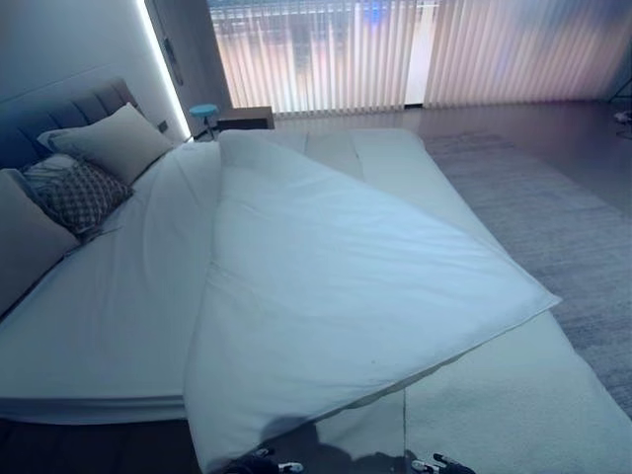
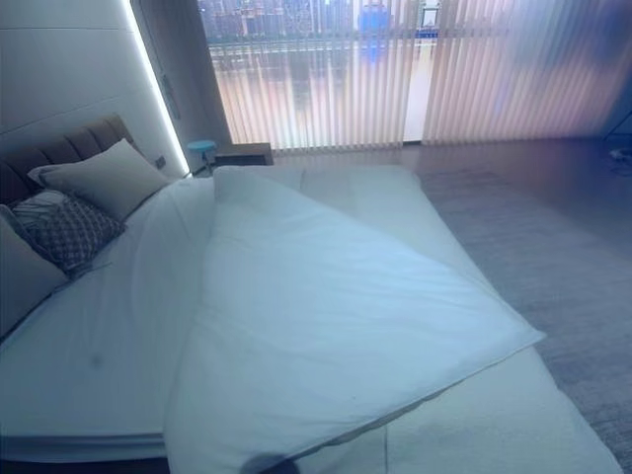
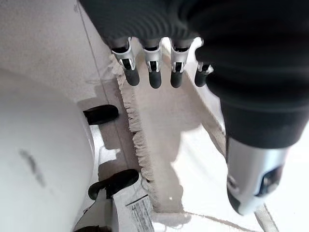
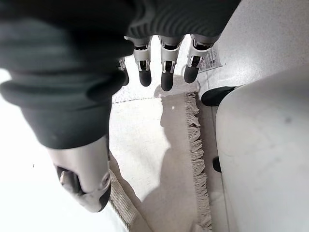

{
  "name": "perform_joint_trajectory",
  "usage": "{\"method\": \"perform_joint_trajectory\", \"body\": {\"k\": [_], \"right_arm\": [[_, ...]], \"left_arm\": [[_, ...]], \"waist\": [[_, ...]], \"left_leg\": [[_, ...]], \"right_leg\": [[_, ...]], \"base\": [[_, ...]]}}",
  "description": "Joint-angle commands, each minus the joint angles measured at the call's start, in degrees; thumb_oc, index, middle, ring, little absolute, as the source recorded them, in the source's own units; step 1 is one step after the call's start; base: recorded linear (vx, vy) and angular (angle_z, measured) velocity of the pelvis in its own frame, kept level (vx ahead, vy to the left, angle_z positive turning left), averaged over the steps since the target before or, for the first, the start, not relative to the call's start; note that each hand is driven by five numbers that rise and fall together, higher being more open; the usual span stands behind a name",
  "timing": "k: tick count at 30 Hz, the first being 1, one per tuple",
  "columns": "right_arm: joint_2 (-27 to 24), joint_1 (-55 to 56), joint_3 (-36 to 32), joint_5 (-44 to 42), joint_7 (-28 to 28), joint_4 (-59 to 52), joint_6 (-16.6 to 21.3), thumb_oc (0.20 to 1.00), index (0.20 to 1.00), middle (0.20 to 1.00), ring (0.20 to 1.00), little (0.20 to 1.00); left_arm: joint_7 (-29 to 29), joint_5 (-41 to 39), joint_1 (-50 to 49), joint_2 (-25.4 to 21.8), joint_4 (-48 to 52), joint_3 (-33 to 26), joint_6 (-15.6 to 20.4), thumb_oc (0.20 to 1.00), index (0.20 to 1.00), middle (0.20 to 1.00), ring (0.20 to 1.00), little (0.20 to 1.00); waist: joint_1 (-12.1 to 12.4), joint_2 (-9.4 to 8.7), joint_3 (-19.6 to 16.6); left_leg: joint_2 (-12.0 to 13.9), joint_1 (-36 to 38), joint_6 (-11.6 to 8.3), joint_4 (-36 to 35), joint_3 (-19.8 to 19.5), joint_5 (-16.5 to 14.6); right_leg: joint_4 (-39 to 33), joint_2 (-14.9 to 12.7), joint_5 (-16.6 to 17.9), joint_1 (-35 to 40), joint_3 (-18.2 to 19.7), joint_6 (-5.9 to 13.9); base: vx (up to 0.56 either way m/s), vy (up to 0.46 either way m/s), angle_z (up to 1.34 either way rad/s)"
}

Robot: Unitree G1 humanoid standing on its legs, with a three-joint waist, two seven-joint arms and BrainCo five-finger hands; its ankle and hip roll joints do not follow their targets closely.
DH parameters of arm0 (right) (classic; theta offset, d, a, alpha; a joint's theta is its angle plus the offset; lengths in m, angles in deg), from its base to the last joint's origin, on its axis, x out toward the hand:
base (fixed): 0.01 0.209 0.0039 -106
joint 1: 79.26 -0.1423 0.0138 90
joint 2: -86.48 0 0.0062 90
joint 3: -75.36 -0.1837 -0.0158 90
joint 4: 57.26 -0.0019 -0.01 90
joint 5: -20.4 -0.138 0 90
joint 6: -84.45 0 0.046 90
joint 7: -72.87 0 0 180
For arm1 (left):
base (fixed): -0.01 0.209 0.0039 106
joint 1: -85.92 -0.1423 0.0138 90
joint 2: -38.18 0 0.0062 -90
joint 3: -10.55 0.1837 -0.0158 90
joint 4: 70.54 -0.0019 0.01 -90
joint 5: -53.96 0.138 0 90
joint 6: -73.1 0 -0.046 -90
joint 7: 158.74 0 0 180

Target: Make the bed

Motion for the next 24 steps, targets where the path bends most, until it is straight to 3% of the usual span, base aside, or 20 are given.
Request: {"method": "perform_joint_trajectory", "body": {"k": [1, 18, 24], "right_arm": [[1.3, -2.8, -0.7, 0.9, -0.7, 2.6, 1.6, 1.000, 1.000, 1.000, 1.000, 1.000], [1.6, -2.6, -0.5, 0.5, -0.8, 2.4, 1.7, 1.000, 1.000, 1.000, 1.000, 1.000], [1.6, -2.2, -0.5, 0.1, -0.6, 2.0, 1.9, 1.000, 1.000, 1.000, 1.000, 1.000]], "left_arm": [[1.2, -1.6, 4.2, 0.9, -3.2, -1.3, 1.9, 1.000, 1.000, 1.000, 1.000, 1.000], [0.6, -0.4, 4.5, 1.6, -3.9, -0.3, 1.6, 1.000, 1.000, 1.000, 1.000, 1.000], [1.9, -5.0, 4.9, 2.6, -3.7, -1.5, 0.8, 1.000, 1.000, 1.000, 1.000, 1.000]], "waist": [[-0.2, -3.38, 0.7], [-0.3, -3.28, 0.2], [-0.7, -3.32, 0.6]], "left_leg": [[-4.3, 0.3, 3.76, 0.1, -0.4, -3.0], [-4.2, 1.2, 3.77, 0.1, -0.2, -3.4], [-4.0, 1.1, 3.69, 0.1, 0.3, -3.5]], "right_leg": [[0.3, -0.7, -1.0, 1.2, 2.8, 2.52], [0.3, -0.6, -1.2, 1.9, 3.3, 2.60], [0.3, -0.5, -1.1, 1.5, 3.5, 2.67]], "base": [[0.00, 0.000, 0.00], [0.00, 0.000, 0.00], [0.00, 0.000, 0.00]]}}
